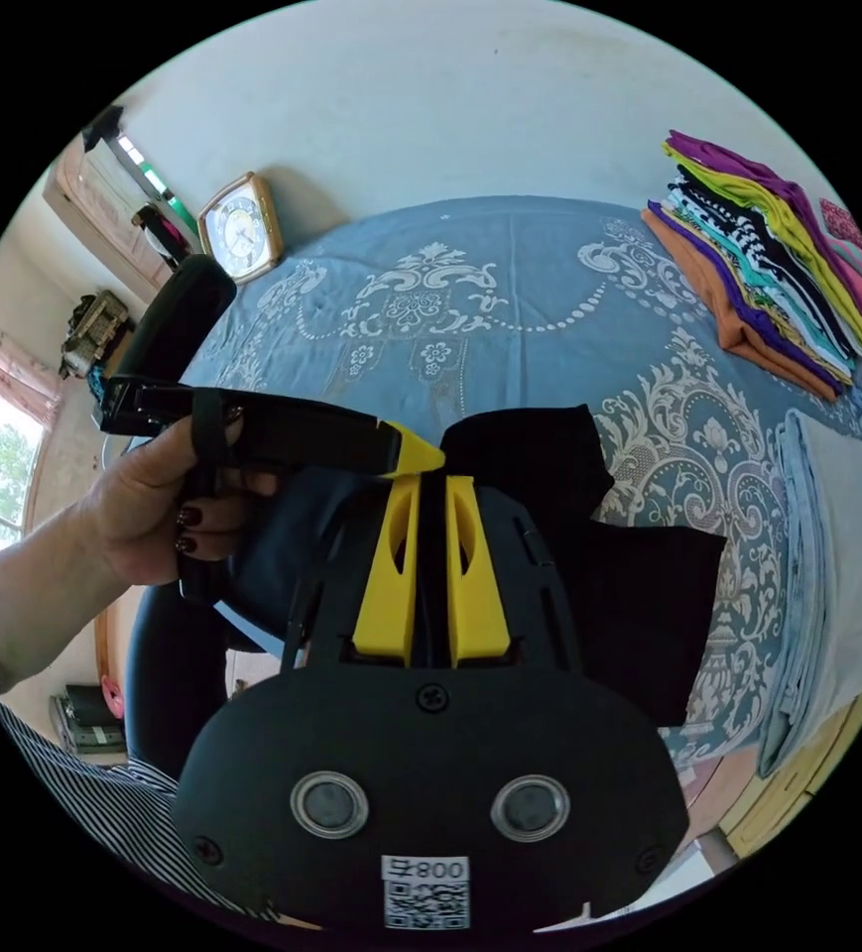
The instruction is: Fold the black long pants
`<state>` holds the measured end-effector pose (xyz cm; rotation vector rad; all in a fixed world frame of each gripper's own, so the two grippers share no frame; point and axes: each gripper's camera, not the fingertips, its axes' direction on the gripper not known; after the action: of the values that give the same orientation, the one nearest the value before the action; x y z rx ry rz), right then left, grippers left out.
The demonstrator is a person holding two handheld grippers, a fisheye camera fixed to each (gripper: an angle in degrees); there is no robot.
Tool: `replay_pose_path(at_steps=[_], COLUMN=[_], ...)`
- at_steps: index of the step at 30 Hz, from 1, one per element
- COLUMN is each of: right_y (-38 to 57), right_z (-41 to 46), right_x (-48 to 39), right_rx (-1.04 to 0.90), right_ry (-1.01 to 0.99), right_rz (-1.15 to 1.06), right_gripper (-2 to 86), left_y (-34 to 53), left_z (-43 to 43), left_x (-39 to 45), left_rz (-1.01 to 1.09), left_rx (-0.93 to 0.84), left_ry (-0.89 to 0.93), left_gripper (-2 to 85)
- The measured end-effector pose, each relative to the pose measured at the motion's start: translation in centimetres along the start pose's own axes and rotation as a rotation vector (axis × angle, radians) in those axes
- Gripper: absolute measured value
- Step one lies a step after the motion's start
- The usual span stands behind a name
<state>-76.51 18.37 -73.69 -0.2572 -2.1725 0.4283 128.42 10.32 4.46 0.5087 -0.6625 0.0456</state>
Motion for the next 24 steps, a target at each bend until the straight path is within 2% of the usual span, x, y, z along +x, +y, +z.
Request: replay_pose_path(at_steps=[4, 8, 12, 19, 24], right_y=[2.7, 5.9, 10.3, 16.8, 18.6], right_z=[-0.6, -1.9, -2.8, 1.0, 4.2], right_x=[2.1, 5.3, 9.5, 17.0, 19.4], right_rx=[0.053, 0.128, 0.183, 0.133, 0.067], right_ry=[-0.042, -0.127, -0.174, -0.299, -0.330], right_rz=[0.042, 0.107, 0.207, 0.440, 0.489], right_gripper=[2.6, 2.0, 1.7, 1.5, 1.4], left_y=[-3.2, -6.8, -10.4, -18.7, -24.1], left_z=[0.8, 0.8, 2.9, 10.8, 15.2], left_x=[4.2, 8.0, 12.1, 23.1, 30.3], left_rz=[0.066, 0.093, 0.131, 0.293, 0.403], left_rx=[-0.020, 0.009, -0.053, -0.261, -0.342], left_ry=[0.029, -0.010, -0.081, -0.319, -0.523], left_gripper=[1.0, 2.9, 5.3, 7.3, 7.4])
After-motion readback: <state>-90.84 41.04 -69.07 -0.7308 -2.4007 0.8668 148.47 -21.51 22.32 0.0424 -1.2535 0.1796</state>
